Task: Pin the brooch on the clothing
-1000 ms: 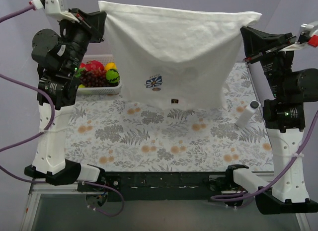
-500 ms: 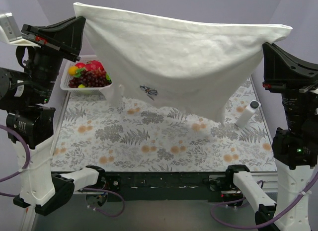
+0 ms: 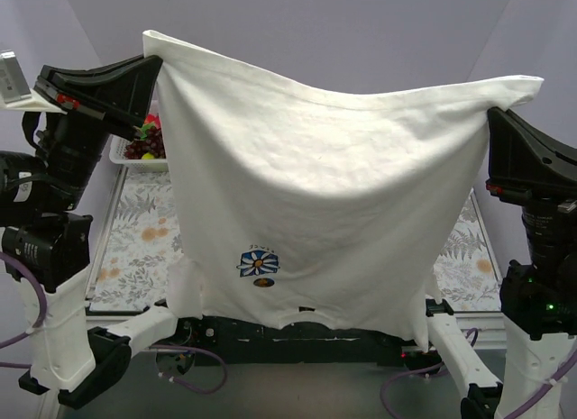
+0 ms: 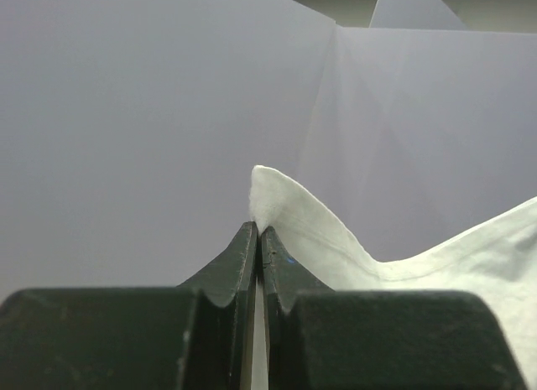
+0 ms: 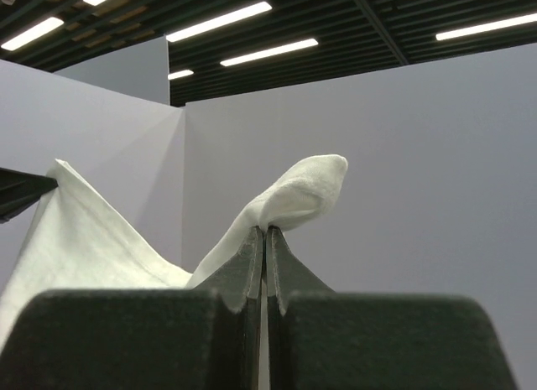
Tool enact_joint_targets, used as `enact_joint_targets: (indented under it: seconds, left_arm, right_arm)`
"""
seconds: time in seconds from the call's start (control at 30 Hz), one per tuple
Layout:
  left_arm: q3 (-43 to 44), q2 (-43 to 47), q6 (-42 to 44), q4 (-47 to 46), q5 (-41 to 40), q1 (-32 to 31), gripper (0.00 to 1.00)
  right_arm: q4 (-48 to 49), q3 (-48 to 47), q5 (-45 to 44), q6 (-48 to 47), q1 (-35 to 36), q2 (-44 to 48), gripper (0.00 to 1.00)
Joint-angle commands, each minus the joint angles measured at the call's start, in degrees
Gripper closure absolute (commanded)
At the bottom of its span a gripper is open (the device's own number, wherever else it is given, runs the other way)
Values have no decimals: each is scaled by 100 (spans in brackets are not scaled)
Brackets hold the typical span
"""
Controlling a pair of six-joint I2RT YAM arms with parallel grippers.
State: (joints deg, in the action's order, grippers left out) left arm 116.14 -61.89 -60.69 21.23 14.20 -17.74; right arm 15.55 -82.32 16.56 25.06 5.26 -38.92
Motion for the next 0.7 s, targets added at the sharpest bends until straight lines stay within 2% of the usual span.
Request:
enact_joint_targets:
  seconds: [0.0, 0.17, 0.4, 0.67]
  left_arm:
    - [-521, -104, 48, -5, -170, 16, 100]
    - [-1014, -288, 189, -93, -523, 16, 100]
    - [-479, -789, 312, -67, -699, 16, 100]
    - [-144, -614, 365, -93, -778, 25, 100]
  right_arm:
    - [36, 444, -197, -45, -7, -133, 99]
    - [44, 788, -144, -1, -7, -423, 99]
    - [-201, 25, -21, 69, -16, -1205, 99]
    - [159, -29, -109, 113, -16, -759, 99]
